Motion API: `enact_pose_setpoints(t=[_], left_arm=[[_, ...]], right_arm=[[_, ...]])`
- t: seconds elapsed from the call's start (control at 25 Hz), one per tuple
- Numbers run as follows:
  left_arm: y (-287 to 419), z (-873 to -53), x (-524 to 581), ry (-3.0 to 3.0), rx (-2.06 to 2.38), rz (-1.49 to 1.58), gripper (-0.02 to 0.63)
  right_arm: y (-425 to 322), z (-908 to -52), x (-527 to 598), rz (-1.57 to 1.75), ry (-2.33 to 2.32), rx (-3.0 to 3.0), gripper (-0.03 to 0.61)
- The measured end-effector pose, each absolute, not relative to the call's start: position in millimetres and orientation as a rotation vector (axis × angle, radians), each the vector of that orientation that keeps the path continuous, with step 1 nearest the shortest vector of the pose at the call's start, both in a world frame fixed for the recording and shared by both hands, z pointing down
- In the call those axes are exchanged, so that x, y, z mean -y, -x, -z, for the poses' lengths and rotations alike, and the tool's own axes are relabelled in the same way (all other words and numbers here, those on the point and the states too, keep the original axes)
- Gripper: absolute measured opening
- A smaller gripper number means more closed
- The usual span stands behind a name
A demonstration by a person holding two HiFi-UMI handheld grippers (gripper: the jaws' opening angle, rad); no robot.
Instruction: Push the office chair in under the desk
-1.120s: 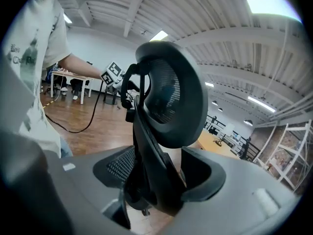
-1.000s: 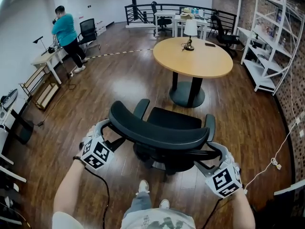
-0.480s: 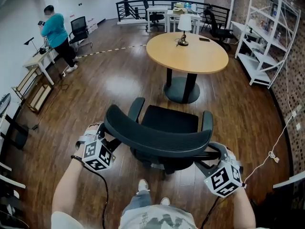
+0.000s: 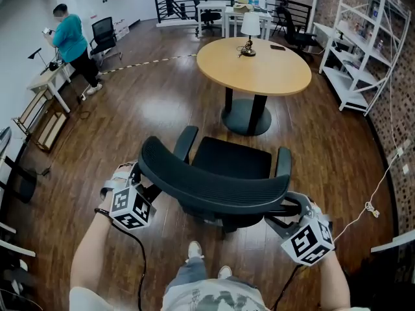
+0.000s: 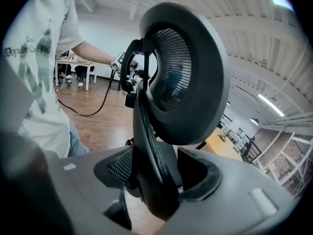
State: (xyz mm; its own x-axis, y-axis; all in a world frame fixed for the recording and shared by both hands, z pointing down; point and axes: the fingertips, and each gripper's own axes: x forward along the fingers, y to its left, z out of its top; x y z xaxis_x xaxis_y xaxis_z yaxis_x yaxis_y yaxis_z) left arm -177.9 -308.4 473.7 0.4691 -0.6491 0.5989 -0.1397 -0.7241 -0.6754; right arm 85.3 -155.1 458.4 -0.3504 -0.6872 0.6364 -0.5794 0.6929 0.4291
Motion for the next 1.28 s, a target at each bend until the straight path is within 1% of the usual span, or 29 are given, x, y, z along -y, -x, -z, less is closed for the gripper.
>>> enact_pose_setpoints(t=[0.76, 0.88, 1.0, 1.28], left_arm=[[136, -473, 428, 2.199, -0.57, 1.174, 0.305], [127, -472, 443, 2.204, -0.546, 1.166, 0.305], [121, -471, 453, 2.206, -0.521, 1.156, 0.302], [107, -474, 474, 2.204, -0.482, 1.138, 0.298]], right_arm=[[-122, -460, 265, 0.222, -1.114, 1.916, 0.273], [-133, -463, 282, 0.243, -1.148, 1.823, 0.278], [-146, -472, 299, 0.295, -1.174, 1.682, 0.25], [-161, -477, 320, 0.282, -1.223, 1.607, 0.25]])
